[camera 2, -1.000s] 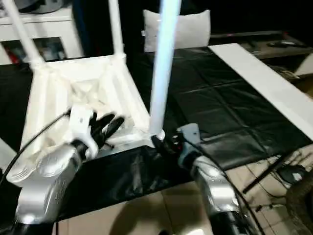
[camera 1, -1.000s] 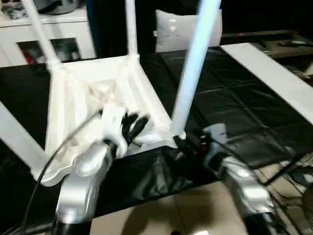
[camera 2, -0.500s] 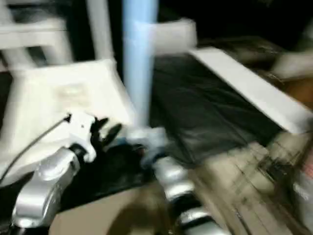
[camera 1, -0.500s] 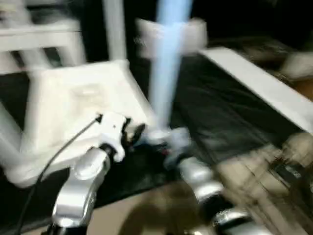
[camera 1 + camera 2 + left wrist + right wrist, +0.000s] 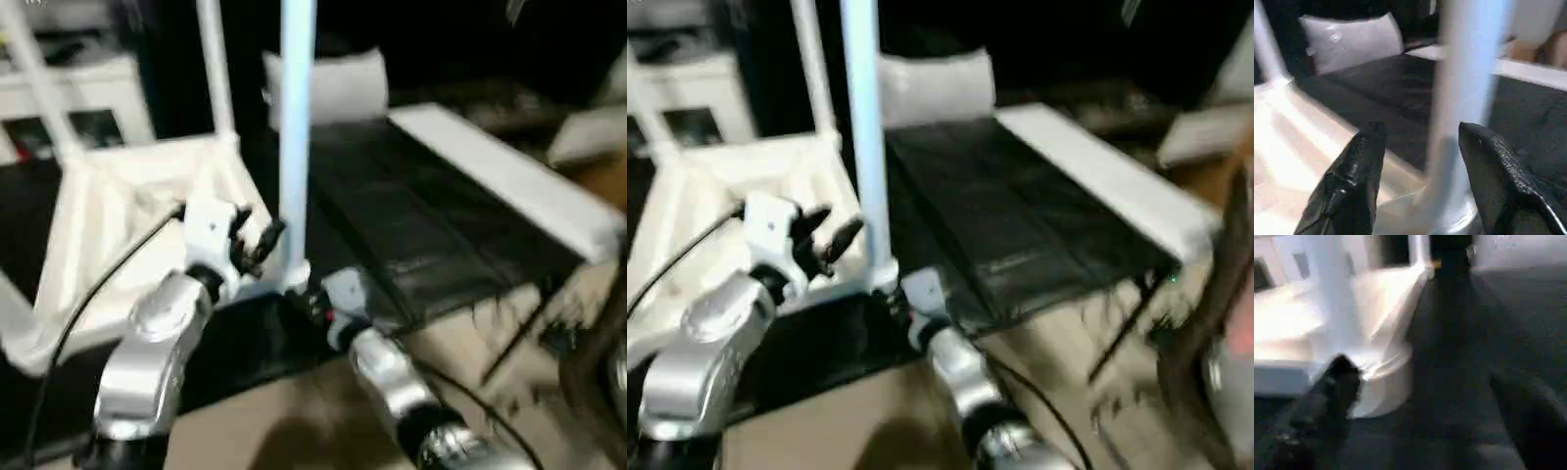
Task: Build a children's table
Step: Rotate leg to tighten
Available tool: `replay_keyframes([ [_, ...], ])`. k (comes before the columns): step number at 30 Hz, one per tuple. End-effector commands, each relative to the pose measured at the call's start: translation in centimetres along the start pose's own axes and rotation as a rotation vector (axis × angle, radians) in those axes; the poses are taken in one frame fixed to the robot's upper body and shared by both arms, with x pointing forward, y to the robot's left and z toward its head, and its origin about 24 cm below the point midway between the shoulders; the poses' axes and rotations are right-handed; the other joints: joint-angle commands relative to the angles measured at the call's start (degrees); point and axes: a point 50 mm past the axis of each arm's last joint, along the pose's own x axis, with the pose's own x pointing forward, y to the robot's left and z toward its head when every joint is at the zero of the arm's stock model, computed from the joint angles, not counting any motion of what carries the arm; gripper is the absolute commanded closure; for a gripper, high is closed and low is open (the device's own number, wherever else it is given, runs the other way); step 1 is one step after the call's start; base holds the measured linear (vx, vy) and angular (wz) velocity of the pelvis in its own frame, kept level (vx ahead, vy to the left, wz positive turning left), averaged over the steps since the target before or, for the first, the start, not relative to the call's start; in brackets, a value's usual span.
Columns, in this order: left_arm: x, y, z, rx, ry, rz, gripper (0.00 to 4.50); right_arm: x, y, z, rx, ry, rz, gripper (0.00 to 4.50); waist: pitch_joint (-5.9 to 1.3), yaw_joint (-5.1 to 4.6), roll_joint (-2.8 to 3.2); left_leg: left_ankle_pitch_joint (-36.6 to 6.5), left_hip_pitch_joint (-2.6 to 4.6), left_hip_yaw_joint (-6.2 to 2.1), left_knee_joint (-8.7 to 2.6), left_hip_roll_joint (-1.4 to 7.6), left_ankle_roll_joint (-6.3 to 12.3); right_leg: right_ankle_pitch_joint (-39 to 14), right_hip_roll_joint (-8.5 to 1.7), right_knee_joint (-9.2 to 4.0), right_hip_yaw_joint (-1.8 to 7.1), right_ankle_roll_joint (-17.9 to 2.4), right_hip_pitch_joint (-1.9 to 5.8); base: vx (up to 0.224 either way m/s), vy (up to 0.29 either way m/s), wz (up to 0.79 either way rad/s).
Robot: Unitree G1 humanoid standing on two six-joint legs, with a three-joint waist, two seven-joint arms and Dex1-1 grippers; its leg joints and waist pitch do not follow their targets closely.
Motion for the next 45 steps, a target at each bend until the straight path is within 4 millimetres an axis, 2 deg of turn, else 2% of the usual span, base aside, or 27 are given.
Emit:
replay_keyframes([
  [1, -0.3, 1.2, -0.3, 0.015, 0.039, 0.046, 1.85, -1.8, -3.0, 9.0, -0.063, -0.220, 0.064, 0.00, -2.87, -0.07, -2.11, -7.5, 0.98, 0.71, -6.04, 2.04, 3.62, -21.6, -2.42, -4.08, 5.17, 2.2, 1.87, 0.036, 0.116, 0.48],
  [2, -0.3, 1.3, -0.4, 0.018, 0.044, 0.049, 1.85, -2.1, -3.5, 9.8, -0.075, -0.218, 0.058, 0.00, -2.95, -0.21, -2.35, -8.1, 0.91, 1.51, -5.66, 0.66, 3.45, -26.1, -2.13, -4.15, 5.51, 2.0, 1.36, 0.045, 0.089, 0.27],
  [3, -0.8, 2.3, -0.7, 0.034, 0.085, 0.080, 1.85, -2.2, -4.4, 10.3, -0.132, -0.143, 0.048, 0.00, -3.51, -0.84, -0.88, -3.7, -2.35, 1.18, -6.12, -0.95, 5.49, -30.6, -2.60, -4.29, 5.68, 2.4, 3.02, 0.061, 0.088, 0.13],
  [4, -1.0, 2.7, -1.0, 0.033, 0.102, 0.091, 1.85, -2.0, -4.1, 10.0, -0.157, -0.107, 0.061, 0.00, -3.33, -1.78, -0.51, -1.5, -3.51, 0.38, -6.51, 0.04, 7.02, -28.6, -2.86, -4.85, 5.68, 1.7, 2.84, 0.000, 0.000, 0.00],
  [5, -1.2, 2.9, -1.1, 0.032, 0.107, 0.092, 1.85, -1.6, -3.6, 9.7, -0.166, -0.087, 0.077, 0.00, -3.77, -1.73, 0.78, -0.8, -2.63, 0.22, -6.24, 0.31, 7.22, -26.6, -3.10, -4.89, 5.73, 0.3, 2.25, 0.000, 0.000, 0.00],
  [6, -1.2, 2.9, -1.1, 0.032, 0.107, 0.092, 1.85, -1.6, -3.6, 9.7, -0.166, -0.087, 0.077, 0.00, -3.89, -2.56, -0.13, 0.6, -3.05, 0.19, -6.12, 0.40, 8.63, -22.5, -2.98, -4.71, 5.81, -2.7, 2.29, 0.000, 0.000, 0.00],
  [8, -1.7, 3.0, -1.3, 0.046, 0.117, 0.063, 1.85, -0.8, -1.1, 9.1, -0.145, -0.049, 0.119, 0.00, -4.02, -2.66, -0.64, -0.9, -2.64, 0.46, -5.99, 0.45, 8.88, -23.0, -2.81, -5.07, 5.71, -4.2, 2.00, 0.000, 0.000, 0.00],
  [10, -1.9, 2.8, -1.2, 0.045, 0.121, 0.024, 1.85, -0.2, 1.1, 9.0, -0.105, -0.020, 0.151, 0.00, -4.90, -2.50, -1.37, 3.4, -3.44, -0.04, -5.96, 0.63, 9.31, -17.4, -2.90, -3.56, 5.92, -6.1, 2.68, 0.000, 0.000, 0.00],
  [14, -1.9, 2.6, -1.1, 0.039, 0.113, 0.015, 1.85, 0.2, 2.8, 9.4, -0.076, -0.020, 0.187, 0.00, -5.43, -0.51, -0.72, 14.9, -3.89, 0.17, -4.81, 0.77, 13.51, -8.8, -2.97, -1.83, 6.37, -9.5, 1.66, 0.000, 0.000, 0.00],
  [16, -1.8, 2.2, -1.2, 0.010, 0.102, 0.030, 1.85, 0.5, 3.7, 9.0, -0.064, -0.010, 0.187, 0.00, -4.52, 0.13, -1.00, 12.9, -4.14, 0.75, -4.96, 0.66, 14.71, -14.8, -2.98, -2.91, 6.20, -8.1, 1.19, 0.000, 0.000, 0.00],
  [19, -2.0, 1.5, -1.5, -0.051, 0.091, 0.048, 1.85, 0.0, 3.7, 7.9, -0.007, 0.024, 0.107, 0.00, -3.87, 0.45, -1.38, 7.8, -3.79, 1.00, -5.59, 1.15, 11.55, -21.8, -3.04, -4.23, 6.05, -5.7, 0.89, 0.000, 0.000, 0.00],
  [20, -2.0, 1.3, -1.6, -0.060, 0.092, 0.052, 1.85, -0.1, 3.7, 7.7, 0.001, 0.026, 0.095, 0.00, -3.81, 0.60, -1.04, 6.0, -3.59, 0.88, -5.80, 1.40, 10.02, -22.6, -3.13, -4.40, 5.94, -4.9, 0.90, 0.000, 0.000, 0.00],
  [21, -2.1, 1.1, -1.8, -0.074, 0.094, 0.064, 1.85, -0.2, 3.7, 7.4, 0.010, 0.027, 0.069, 0.00, -3.61, 0.33, -1.88, 5.3, -3.76, 0.91, -5.94, 1.39, 9.55, -22.8, -3.04, -4.53, 5.95, -4.3, 0.96, 0.000, 0.000, 0.00],
  [27, -2.7, -0.8, -2.4, -0.168, 0.071, 0.067, 1.85, -1.2, 3.7, 5.3, -0.019, 0.162, -0.165, 0.00, -3.11, -0.03, -2.04, 2.9, -4.11, 0.65, -6.60, 1.10, 5.76, -22.7, -3.00, -4.89, 5.90, -0.8, 1.43, 0.000, 0.000, 0.00],
  [33, -2.6, -0.7, -2.8, -0.126, 0.093, 0.122, 1.85, -1.2, 4.8, 5.2, -0.026, 0.159, -0.044, 0.00, -2.83, -0.54, -2.38, -0.1, -4.25, 0.51, -6.60, 0.62, 6.13, -25.3, -3.03, -5.65, 5.59, 2.9, 1.52, 0.000, 0.000, 0.00],
  [34, -2.6, -0.5, -2.6, -0.107, 0.088, 0.131, 1.85, -1.2, 4.7, 5.3, -0.037, 0.150, -0.048, 0.00, -2.72, 0.05, -3.40, 0.2, -7.65, -2.35, -7.33, 0.16, 7.65, -22.4, -4.70, -3.28, 3.64, 1.5, 4.39, 0.000, 0.000, 0.00],
  [35, -2.5, -0.4, -2.4, -0.090, 0.082, 0.144, 1.85, -1.3, 4.7, 5.3, -0.044, 0.142, -0.047, 0.00, -3.09, -0.40, -1.51, 0.6, -6.35, -4.58, -7.03, 1.26, 8.67, -18.3, -4.17, -3.93, 2.36, 0.8, 3.68, -0.001, -0.049, 0.40],
  [36, -2.5, -0.4, -2.4, -0.089, 0.081, 0.146, 1.85, -1.3, 4.7, 5.4, -0.043, 0.141, -0.048, 0.00, -3.05, -0.90, -1.10, 0.8, -5.95, -5.62, -6.93, 1.91, 9.02, -15.1, -3.98, -3.70, 2.07, -0.6, 3.33, 0.005, -0.058, 0.62],
  [37, -2.5, -0.4, -2.3, -0.085, 0.080, 0.152, 1.85, -1.3, 4.7, 5.5, -0.045, 0.137, -0.055, 0.00, -2.60, -1.75, -0.21, -1.3, -6.25, -8.58, -8.58, 4.29, 10.93, -12.8, -2.75, -1.70, 1.64, -2.4, 3.89, 0.005, -0.058, 0.62],
  [38, -2.5, -0.4, -2.3, -0.085, 0.080, 0.152, 1.85, -1.3, 4.7, 5.5, -0.045, 0.137, -0.055, 0.00, -2.25, -2.02, 0.50, -4.6, -3.82, -11.99, -10.55, 6.57, 13.41, -14.2, -0.93, 1.70, 1.94, -4.7, 2.11, 0.052, -0.086, 0.57],
  [39, -2.5, -0.4, -2.3, -0.083, 0.079, 0.153, 1.85, -1.3, 4.7, 5.6, -0.057, 0.132, -0.055, 0.00, -2.35, -2.50, 0.42, -3.1, -2.61, -13.66, -10.64, 6.78, 15.31, -15.0, -0.47, 3.01, 2.70, -6.6, 1.04, 0.078, -0.141, 0.70],
  [40, -2.4, -0.4, -2.3, -0.088, 0.087, 0.164, 1.85, -1.4, 4.4, 5.6, -0.080, 0.133, -0.048, 0.00, -2.14, -2.14, -0.26, 3.7, -2.22, -14.94, -9.75, 4.07, 21.14, -14.4, -0.46, 3.61, 5.65, -13.7, 0.43, 0.078, -0.141, 0.70],
  [41, -2.4, -0.3, -2.4, -0.091, 0.091, 0.169, 1.85, -1.4, 4.3, 5.6, -0.085, 0.132, -0.051, 0.00, -1.90, -1.99, -1.15, 6.7, -4.32, -13.05, -7.78, 0.78, 21.40, -11.9, -2.13, 0.70, 7.07, -16.9, 1.83, 0.017, -0.179, 0.77],
  [42, -2.4, -0.3, -2.4, -0.093, 0.092, 0.170, 1.85, -1.4, 4.3, 5.6, -0.087, 0.132, -0.052, 0.00, -1.61, -0.54, -1.98, 8.1, -7.17, -10.34, -4.55, -2.59, 18.64, -12.1, -5.53, -2.46, 8.50, -16.8, 3.00, -0.009, -0.180, 0.60],
  [43, -2.4, -0.3, -2.4, -0.092, 0.092, 0.170, 1.85, -1.4, 4.3, 5.7, -0.084, 0.124, -0.050, 0.00, -2.68, 1.29, -3.71, 7.8, -6.40, -5.50, -0.24, -4.60, 11.06, -20.2, -9.09, -5.03, 6.87, -3.6, 4.13, -0.009, -0.180, 0.60],
  [44, -2.4, -0.4, -2.4, -0.087, 0.093, 0.170, 1.85, -1.5, 4.2, 5.9, -0.071, 0.087, -0.042, 0.00, -2.58, 3.00, -4.43, 5.5, -7.79, -3.63, 1.45, -4.79, 7.02, -23.0, -9.97, -5.61, 6.60, 10.6, 4.62, -0.004, -0.175, 0.55],
  [45, -2.4, -0.4, -2.3, -0.082, 0.093, 0.168, 1.85, -1.5, 4.3, 6.2, -0.059, 0.053, -0.036, 0.00, -2.37, 3.43, -4.55, 4.1, -7.29, -3.16, 1.68, -4.34, 6.82, -22.1, -10.76, -5.67, 6.98, 14.3, 4.04, -0.014, -0.142, 0.35],
])
